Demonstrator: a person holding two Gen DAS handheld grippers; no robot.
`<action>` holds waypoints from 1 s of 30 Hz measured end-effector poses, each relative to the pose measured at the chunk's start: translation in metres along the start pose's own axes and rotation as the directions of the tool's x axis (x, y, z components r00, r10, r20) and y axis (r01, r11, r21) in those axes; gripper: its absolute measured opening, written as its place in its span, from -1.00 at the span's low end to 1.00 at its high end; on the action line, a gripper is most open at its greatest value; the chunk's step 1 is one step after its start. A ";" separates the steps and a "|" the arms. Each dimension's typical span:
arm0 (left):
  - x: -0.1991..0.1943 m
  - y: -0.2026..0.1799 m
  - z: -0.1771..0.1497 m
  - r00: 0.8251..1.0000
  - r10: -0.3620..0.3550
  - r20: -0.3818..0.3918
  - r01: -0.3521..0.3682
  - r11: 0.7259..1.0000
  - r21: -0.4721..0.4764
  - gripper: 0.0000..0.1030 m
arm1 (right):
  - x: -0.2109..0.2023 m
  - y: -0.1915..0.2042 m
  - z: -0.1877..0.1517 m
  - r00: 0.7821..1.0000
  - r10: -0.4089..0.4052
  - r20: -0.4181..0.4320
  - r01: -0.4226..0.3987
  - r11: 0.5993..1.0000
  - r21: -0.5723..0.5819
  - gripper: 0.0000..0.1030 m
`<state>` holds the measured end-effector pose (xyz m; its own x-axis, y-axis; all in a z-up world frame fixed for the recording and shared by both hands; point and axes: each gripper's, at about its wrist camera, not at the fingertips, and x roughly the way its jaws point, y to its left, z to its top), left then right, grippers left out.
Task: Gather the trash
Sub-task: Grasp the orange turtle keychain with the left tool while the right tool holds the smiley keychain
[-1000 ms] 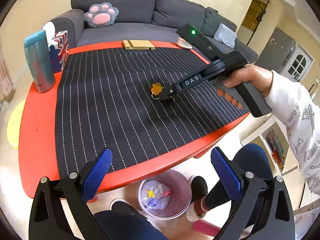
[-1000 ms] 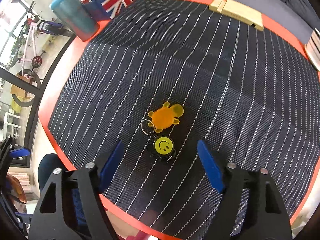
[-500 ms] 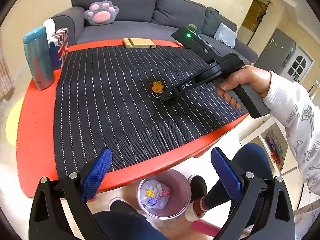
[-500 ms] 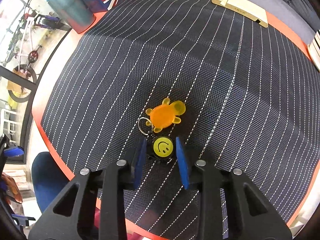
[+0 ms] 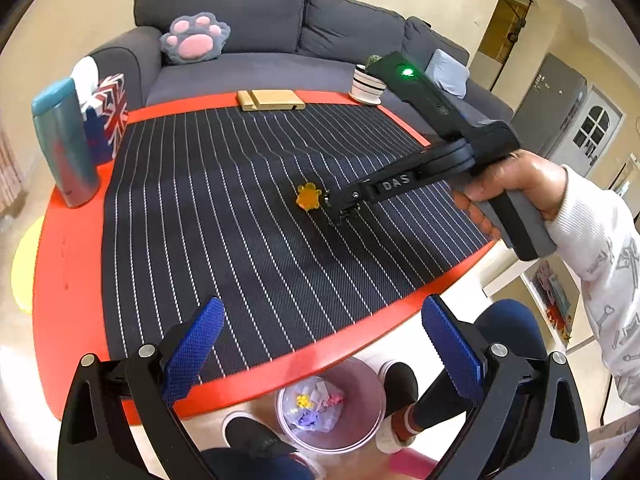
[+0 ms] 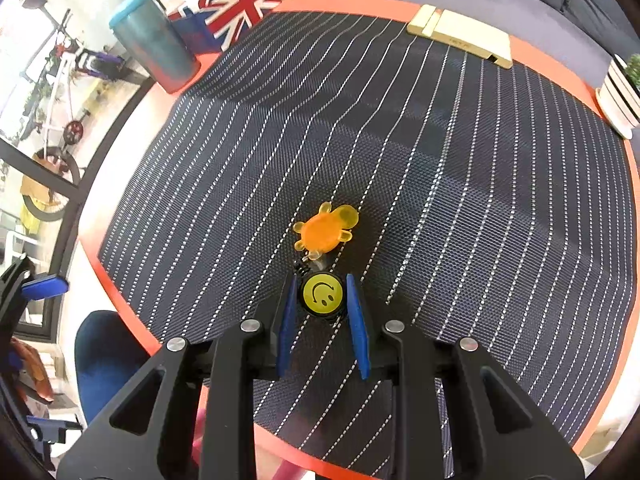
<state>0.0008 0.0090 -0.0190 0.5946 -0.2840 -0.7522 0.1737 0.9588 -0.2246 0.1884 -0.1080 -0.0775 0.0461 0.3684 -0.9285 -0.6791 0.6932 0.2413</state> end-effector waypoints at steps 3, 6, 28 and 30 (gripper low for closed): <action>0.006 -0.001 0.009 1.000 -0.003 -0.002 0.003 1.000 0.004 0.85 | -0.014 -0.007 -0.004 0.999 0.011 0.030 -0.011 1.000 0.012 -0.52; 0.011 -0.002 0.019 1.000 0.001 0.000 -0.001 1.000 0.022 0.85 | -0.028 -0.013 -0.009 0.998 0.018 0.058 -0.020 0.999 0.027 -0.52; 0.087 -0.004 0.088 0.987 0.073 -0.141 -0.054 0.989 0.138 0.85 | -0.063 -0.046 -0.027 0.994 -0.003 0.106 -0.005 0.997 0.076 -0.52; 0.097 -0.003 0.093 0.984 0.081 -0.160 -0.057 0.988 0.146 0.85 | -0.063 -0.048 -0.027 0.994 -0.006 0.105 -0.002 0.997 0.078 -0.52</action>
<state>0.1309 -0.0215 -0.0341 0.4731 -0.2026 -0.8574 0.2521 0.9636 -0.0886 0.1981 -0.1815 -0.0378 0.1269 0.4268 -0.8954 -0.6201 0.7387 0.2642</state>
